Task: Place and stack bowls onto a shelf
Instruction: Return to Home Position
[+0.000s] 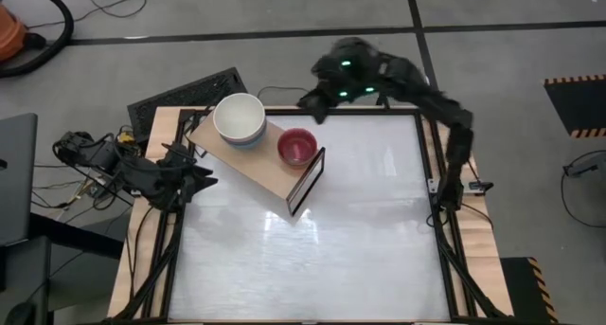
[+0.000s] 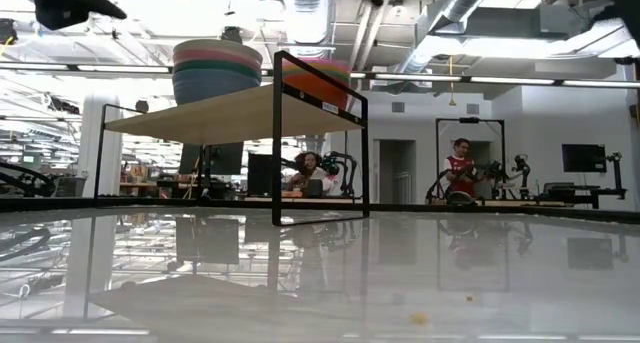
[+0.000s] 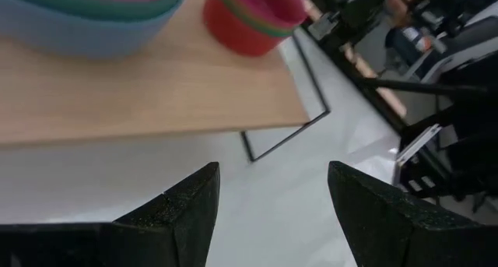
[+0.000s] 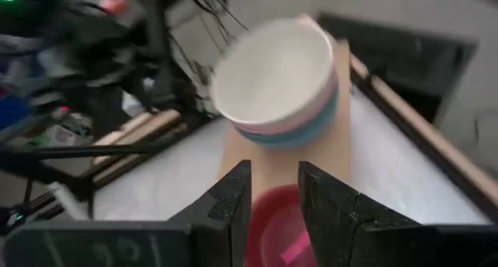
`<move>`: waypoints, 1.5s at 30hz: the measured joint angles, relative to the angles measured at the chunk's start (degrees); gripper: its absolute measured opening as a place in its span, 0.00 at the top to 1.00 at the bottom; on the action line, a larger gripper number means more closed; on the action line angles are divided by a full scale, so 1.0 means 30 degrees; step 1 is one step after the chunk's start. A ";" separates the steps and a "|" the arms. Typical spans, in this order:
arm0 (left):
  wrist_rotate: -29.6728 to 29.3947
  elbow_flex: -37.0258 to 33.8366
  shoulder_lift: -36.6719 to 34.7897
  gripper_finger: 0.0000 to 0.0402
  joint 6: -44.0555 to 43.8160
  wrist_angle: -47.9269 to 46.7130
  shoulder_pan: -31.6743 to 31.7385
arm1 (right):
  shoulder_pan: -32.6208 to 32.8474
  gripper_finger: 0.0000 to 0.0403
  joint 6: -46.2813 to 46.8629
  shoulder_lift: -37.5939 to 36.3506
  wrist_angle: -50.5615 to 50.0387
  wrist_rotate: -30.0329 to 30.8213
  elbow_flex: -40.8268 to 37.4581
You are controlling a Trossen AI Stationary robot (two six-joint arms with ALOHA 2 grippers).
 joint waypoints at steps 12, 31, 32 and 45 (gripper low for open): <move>-0.0331 0.0000 0.0007 0.44 0.2702 0.0601 -0.0004 | 0.1962 0.67 -0.2442 -0.7992 -0.6129 -0.0479 -0.0017; 0.4171 -0.1675 -0.4179 0.44 1.5256 1.0757 0.0003 | 1.1048 0.67 -0.0330 -2.5393 1.4058 0.7510 -2.7089; 0.4317 -0.2285 -0.4578 0.44 1.5177 1.1220 -0.0003 | 1.1196 0.67 -0.0330 -2.6104 1.5768 0.7537 -2.8564; 0.7074 -0.8938 -1.0897 0.44 1.3515 1.2895 -0.0004 | 1.3013 0.67 -0.1496 -3.1632 2.4831 0.9734 -3.8682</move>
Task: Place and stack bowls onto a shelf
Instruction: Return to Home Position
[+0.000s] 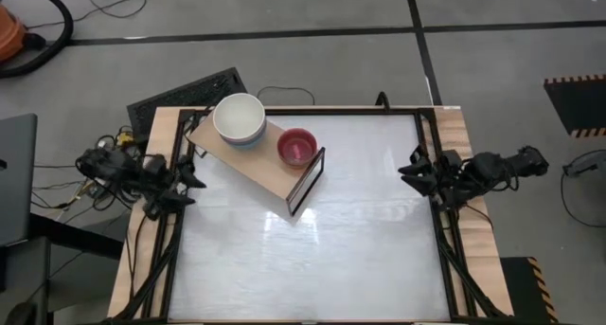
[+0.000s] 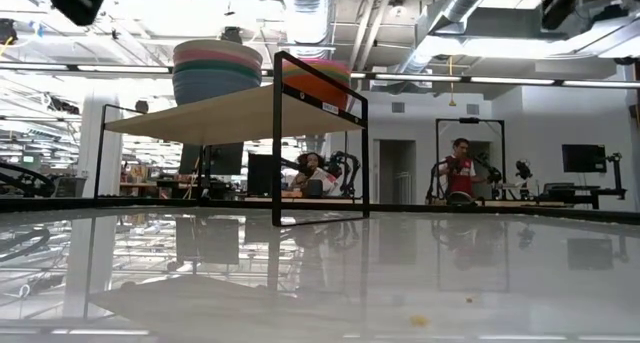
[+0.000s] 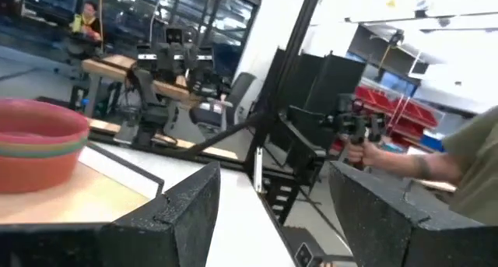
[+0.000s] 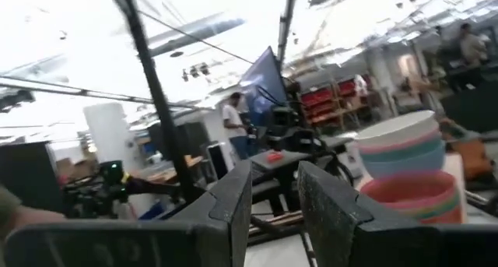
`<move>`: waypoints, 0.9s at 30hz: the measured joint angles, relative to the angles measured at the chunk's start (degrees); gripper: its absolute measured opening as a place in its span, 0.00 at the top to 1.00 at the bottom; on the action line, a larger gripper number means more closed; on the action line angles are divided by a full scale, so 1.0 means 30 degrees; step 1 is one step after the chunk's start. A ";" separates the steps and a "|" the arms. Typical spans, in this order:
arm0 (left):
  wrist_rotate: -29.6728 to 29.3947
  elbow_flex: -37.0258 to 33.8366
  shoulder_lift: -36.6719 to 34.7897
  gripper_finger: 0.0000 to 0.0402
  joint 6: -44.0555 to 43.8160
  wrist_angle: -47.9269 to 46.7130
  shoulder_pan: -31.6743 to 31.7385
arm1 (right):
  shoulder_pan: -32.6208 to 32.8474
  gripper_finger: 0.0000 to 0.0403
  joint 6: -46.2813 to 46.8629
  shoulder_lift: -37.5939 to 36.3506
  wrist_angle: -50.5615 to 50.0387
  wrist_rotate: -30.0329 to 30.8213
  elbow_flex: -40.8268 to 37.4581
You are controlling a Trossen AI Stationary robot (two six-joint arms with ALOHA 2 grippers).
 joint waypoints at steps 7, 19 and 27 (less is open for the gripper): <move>-0.1304 -0.1006 0.0053 0.44 0.0188 -0.1718 0.0056 | 0.0713 0.67 -0.0442 -0.1547 0.1454 0.1353 -0.2999; -0.1341 -0.6583 0.0071 0.44 0.0039 0.3334 0.0044 | 0.1088 0.67 -0.1537 -0.1585 0.4127 0.1309 -0.5917; -0.2171 -0.8285 0.0661 0.44 0.1108 0.6425 0.0036 | 0.1080 0.67 -0.2196 -0.1514 0.3326 0.1193 -0.5932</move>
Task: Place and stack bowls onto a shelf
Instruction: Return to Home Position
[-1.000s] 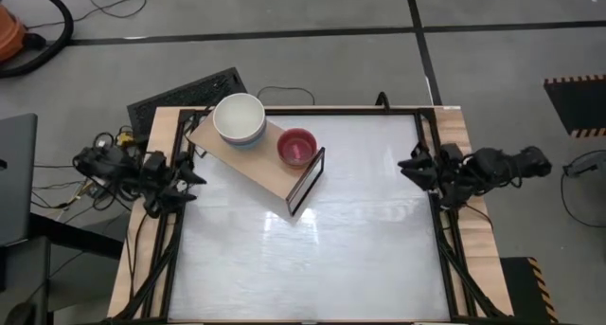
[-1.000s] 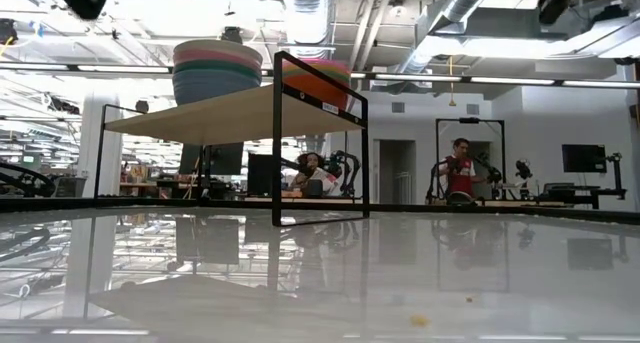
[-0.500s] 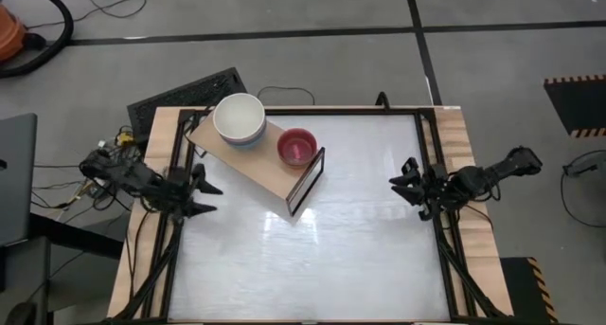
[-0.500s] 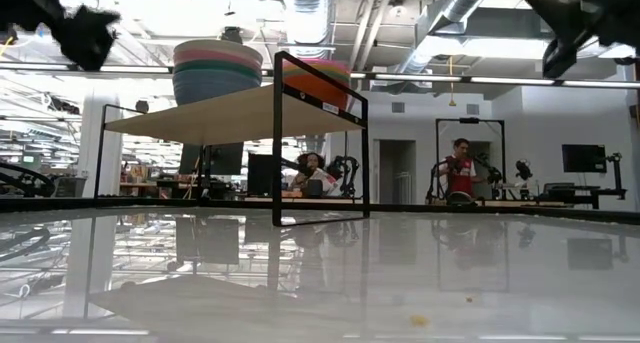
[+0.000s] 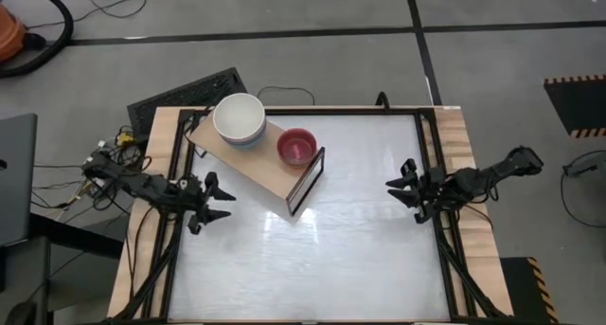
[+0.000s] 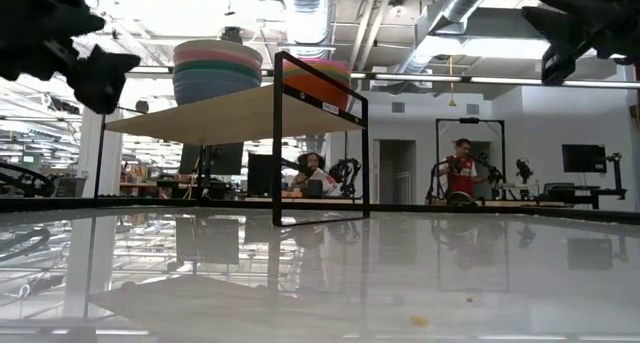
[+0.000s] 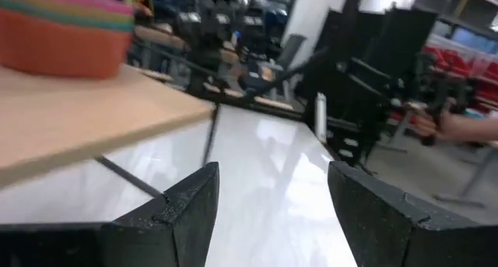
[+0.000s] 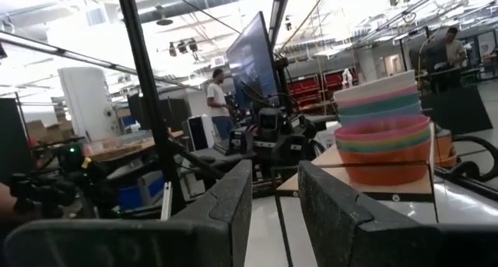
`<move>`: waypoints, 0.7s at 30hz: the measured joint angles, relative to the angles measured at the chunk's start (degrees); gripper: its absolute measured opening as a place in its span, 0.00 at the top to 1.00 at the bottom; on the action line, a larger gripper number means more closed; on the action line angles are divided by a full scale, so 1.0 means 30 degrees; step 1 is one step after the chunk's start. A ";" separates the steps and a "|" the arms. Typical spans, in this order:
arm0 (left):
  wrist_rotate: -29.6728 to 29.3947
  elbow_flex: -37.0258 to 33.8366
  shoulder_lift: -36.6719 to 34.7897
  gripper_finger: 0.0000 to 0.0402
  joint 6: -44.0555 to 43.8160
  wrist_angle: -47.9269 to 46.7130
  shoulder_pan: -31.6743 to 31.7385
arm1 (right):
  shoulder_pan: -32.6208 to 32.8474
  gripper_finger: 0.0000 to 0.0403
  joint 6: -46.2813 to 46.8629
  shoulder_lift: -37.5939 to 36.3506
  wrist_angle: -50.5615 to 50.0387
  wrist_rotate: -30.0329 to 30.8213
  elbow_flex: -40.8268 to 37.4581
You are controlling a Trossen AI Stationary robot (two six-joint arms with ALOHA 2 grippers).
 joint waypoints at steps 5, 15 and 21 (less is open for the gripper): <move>-0.1090 -0.0007 -0.0009 0.44 0.0114 0.0252 0.0008 | 0.0000 0.67 0.1047 0.0000 -0.0214 -0.0017 -0.0007; -0.1465 -0.0007 -0.0007 0.44 -0.0273 0.0261 0.0008 | -0.0044 0.67 0.1358 0.0005 -0.3130 -0.0015 -0.0025; -0.1465 -0.0015 -0.0007 0.44 -0.0425 0.0261 0.0008 | -0.0044 0.67 0.1358 0.0000 -0.5436 -0.0013 -0.0029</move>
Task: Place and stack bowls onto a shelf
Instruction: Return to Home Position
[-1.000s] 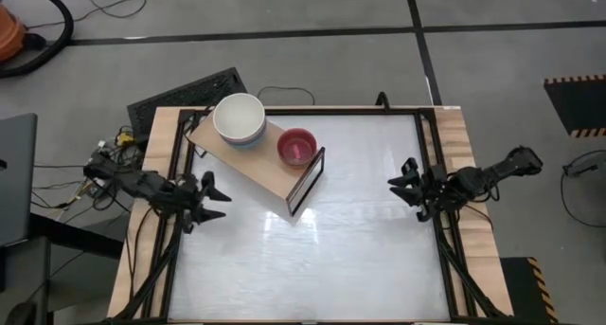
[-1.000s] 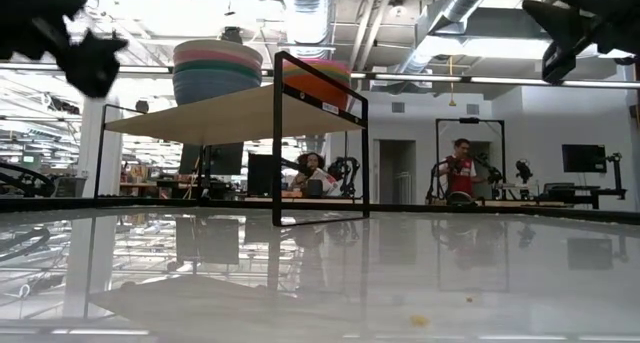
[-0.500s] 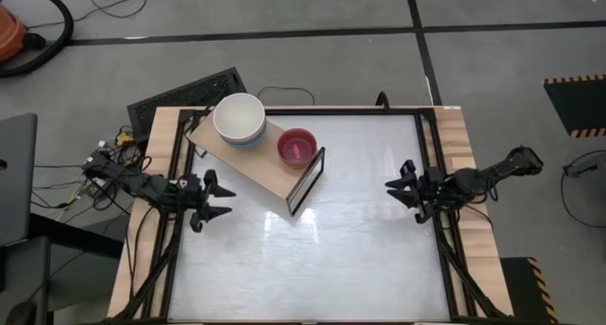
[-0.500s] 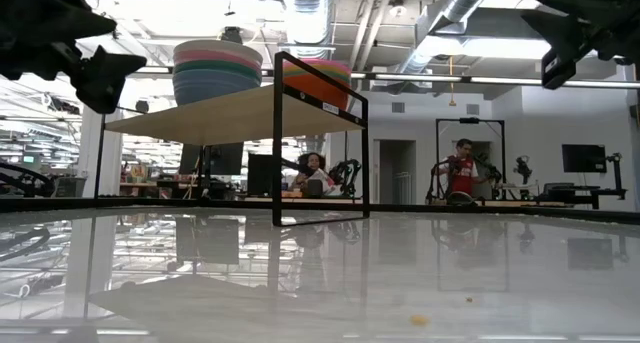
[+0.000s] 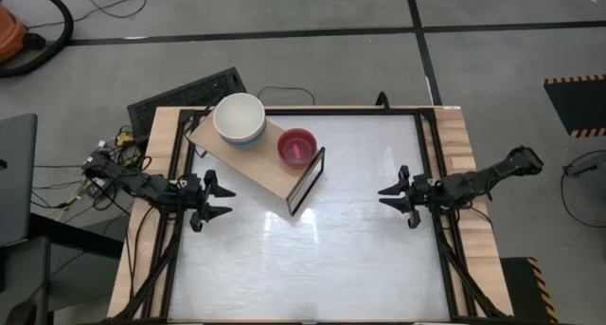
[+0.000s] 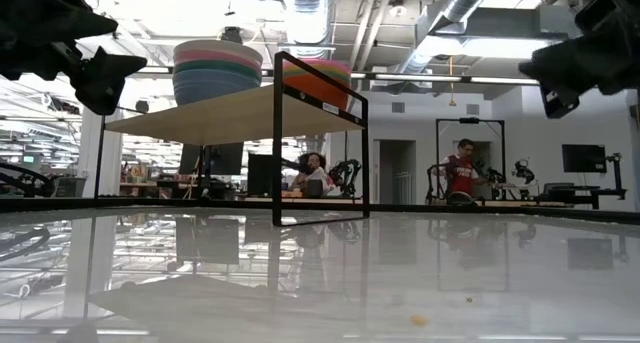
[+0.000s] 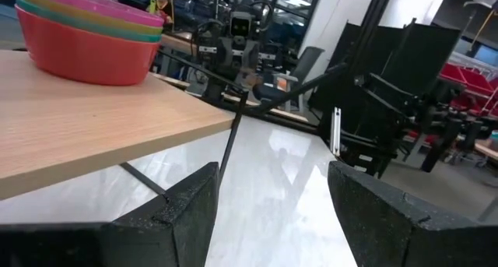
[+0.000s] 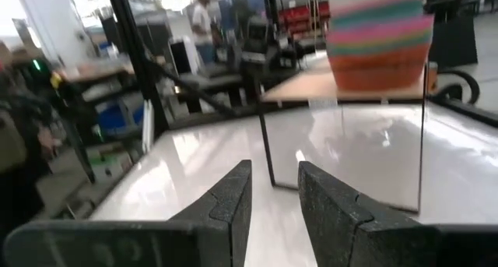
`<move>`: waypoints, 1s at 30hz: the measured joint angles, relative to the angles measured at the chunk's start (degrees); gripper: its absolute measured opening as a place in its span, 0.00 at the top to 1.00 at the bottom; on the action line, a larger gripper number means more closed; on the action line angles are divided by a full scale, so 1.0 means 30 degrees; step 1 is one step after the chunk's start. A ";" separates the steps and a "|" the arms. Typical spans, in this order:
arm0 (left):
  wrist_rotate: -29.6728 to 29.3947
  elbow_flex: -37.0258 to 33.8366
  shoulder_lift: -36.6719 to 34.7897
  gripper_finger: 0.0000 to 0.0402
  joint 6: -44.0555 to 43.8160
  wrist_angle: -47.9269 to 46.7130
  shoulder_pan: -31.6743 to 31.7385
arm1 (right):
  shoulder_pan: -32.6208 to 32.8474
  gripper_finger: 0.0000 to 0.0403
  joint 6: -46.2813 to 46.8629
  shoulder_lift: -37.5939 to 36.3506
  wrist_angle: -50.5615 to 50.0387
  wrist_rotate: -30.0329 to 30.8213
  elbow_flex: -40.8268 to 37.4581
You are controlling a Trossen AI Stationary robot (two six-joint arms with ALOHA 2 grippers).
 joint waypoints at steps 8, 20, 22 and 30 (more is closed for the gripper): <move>0.0001 -0.0007 0.0000 0.44 -0.0043 -0.0007 -0.0007 | 0.0000 0.67 0.0004 0.0015 -0.1850 -0.0008 0.0017; 0.0007 -0.0015 0.0000 0.44 -0.0036 -0.0007 -0.0007 | 0.0000 0.67 0.0002 0.0015 -0.2015 -0.0011 0.0022; 0.0007 -0.0015 0.0000 0.44 -0.0036 -0.0007 -0.0007 | 0.0000 0.67 0.0000 0.0015 -0.2024 -0.0016 0.0022; 0.0050 -0.0015 0.0000 0.44 -0.0036 -0.0007 -0.0029 | 0.0000 0.67 0.0000 0.0015 -0.2066 -0.0018 0.0029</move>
